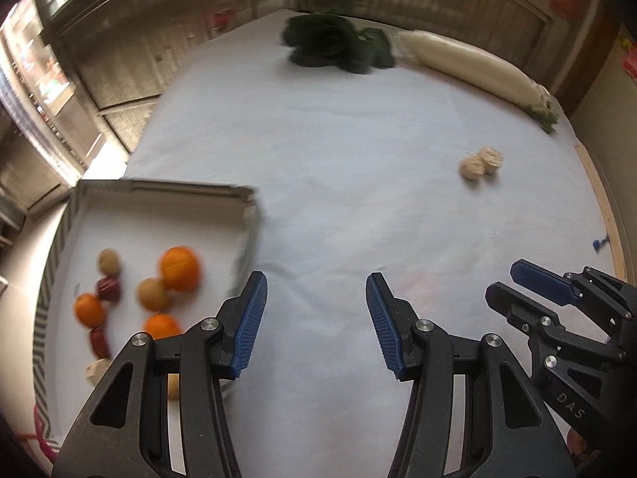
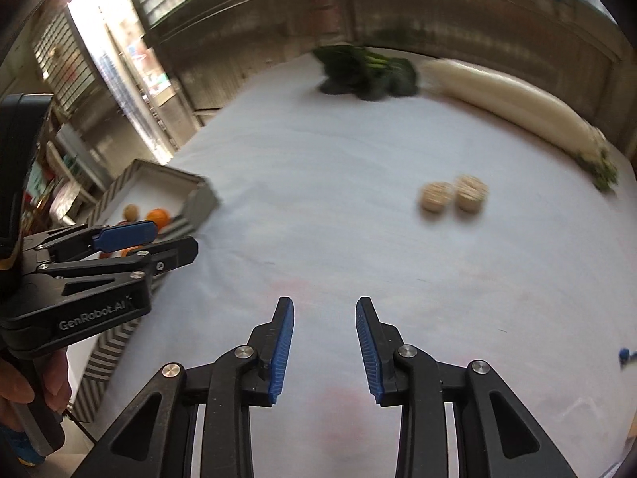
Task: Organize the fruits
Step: 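Move both open tools back toward the last two beige round pieces, then grasp a beige round piece with the right tool while the left tool grasps the other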
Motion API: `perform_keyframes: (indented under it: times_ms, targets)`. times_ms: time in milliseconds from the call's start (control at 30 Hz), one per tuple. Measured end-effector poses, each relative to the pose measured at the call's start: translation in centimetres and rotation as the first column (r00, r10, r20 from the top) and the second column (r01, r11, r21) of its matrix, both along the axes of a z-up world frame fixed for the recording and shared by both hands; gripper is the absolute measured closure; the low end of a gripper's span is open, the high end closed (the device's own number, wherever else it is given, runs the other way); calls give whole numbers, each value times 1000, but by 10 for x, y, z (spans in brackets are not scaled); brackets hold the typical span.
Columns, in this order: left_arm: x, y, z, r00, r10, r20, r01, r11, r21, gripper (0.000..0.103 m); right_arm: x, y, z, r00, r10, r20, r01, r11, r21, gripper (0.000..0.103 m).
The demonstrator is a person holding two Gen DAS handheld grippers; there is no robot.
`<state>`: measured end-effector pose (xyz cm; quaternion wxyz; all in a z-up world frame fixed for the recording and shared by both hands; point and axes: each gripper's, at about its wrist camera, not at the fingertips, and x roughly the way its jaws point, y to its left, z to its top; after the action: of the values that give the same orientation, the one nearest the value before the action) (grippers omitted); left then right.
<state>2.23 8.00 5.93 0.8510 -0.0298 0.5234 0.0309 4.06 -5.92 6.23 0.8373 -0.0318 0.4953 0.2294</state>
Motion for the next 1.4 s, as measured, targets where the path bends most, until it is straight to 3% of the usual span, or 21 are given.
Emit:
perform_keyframes:
  times_ms: [367, 900, 1400]
  targets:
    - [47, -64, -9, 996, -89, -20, 89, 996, -23, 51, 44, -70, -15, 992, -124, -20, 125, 992, 19, 71]
    - [95, -99, -29, 984, -170, -55, 168, 985, -48, 51, 129, -59, -34, 999, -21, 36, 21, 1000, -12, 69]
    - [139, -127, -43, 968, -247, -32, 245, 967, -67, 51, 129, -104, -31, 992, -122, 32, 121, 992, 35, 71]
